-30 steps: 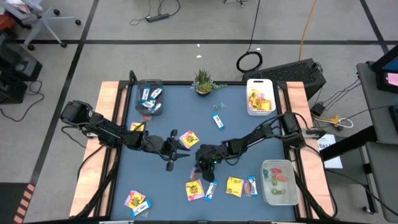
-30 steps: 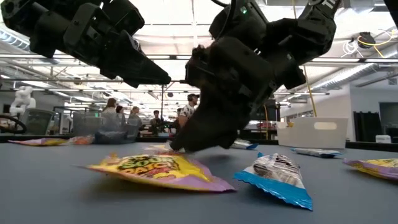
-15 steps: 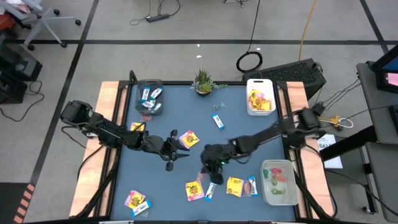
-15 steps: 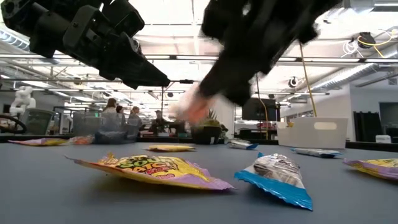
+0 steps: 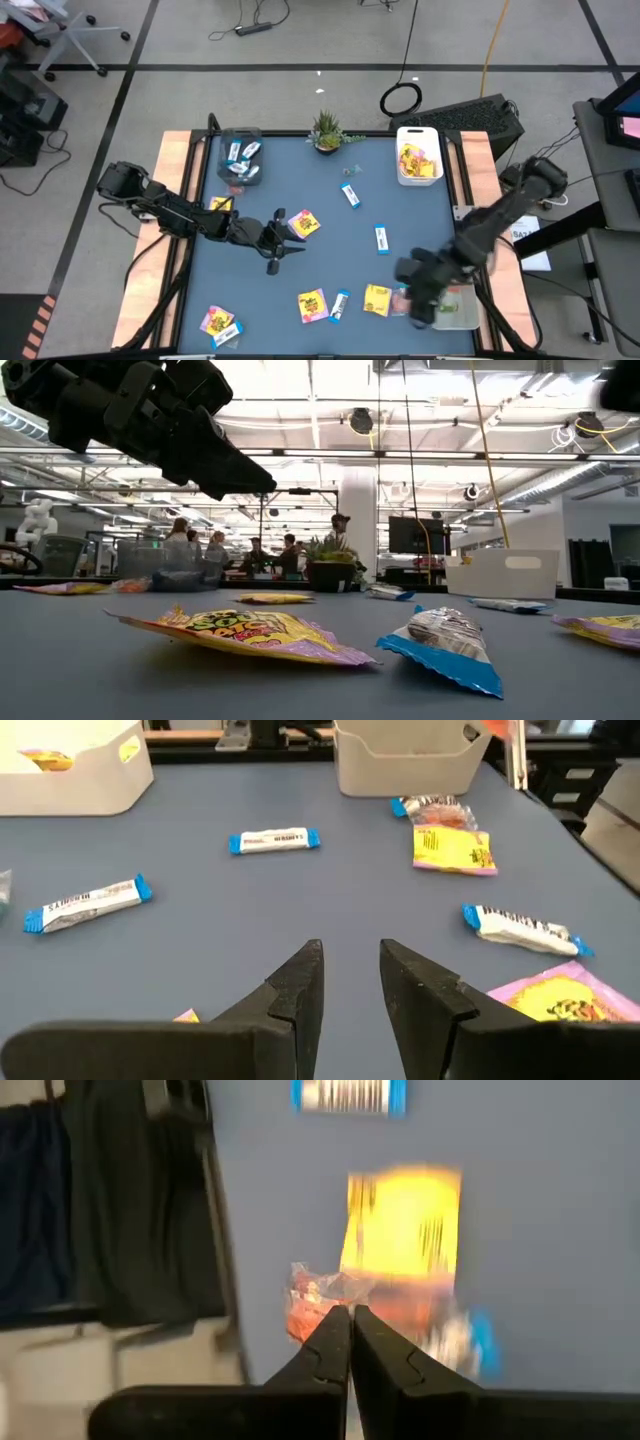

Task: Sort candy
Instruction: Put the middle orange gummy candy into the grey bin

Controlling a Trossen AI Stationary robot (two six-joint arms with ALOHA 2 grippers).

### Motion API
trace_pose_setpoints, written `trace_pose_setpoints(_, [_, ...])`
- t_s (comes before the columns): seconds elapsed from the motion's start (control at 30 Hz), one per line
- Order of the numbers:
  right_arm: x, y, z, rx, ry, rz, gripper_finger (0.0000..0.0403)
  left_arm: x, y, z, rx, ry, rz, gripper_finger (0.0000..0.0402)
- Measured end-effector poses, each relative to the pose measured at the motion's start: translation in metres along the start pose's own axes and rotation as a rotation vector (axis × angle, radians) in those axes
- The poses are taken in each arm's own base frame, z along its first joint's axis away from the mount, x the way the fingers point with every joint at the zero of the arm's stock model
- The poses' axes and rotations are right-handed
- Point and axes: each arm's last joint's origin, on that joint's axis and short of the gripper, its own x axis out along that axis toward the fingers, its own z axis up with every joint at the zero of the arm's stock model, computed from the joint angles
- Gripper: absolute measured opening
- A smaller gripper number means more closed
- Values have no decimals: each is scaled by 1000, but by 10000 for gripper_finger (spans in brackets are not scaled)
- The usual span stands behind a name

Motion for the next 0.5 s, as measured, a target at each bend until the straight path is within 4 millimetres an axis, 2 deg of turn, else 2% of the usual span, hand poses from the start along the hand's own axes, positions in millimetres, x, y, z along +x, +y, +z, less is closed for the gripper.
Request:
trace_pose_setpoints(0.1, [-15,2,-27,110,49,-51,0,0,0,0,0,-2,0,107])
trace_pose_setpoints(0.2, [-21,-4,-46,237,80,-172,0,0,0,0,0,-1,0,107])
trace_pose_setpoints(0.3, [-15,-17,-61,337,127,-304,0,0,0,0,0,0,0,107])
trace_pose_setpoints(0.5, [11,-50,-83,396,268,-443,0,0,0,0,1,0,0,107])
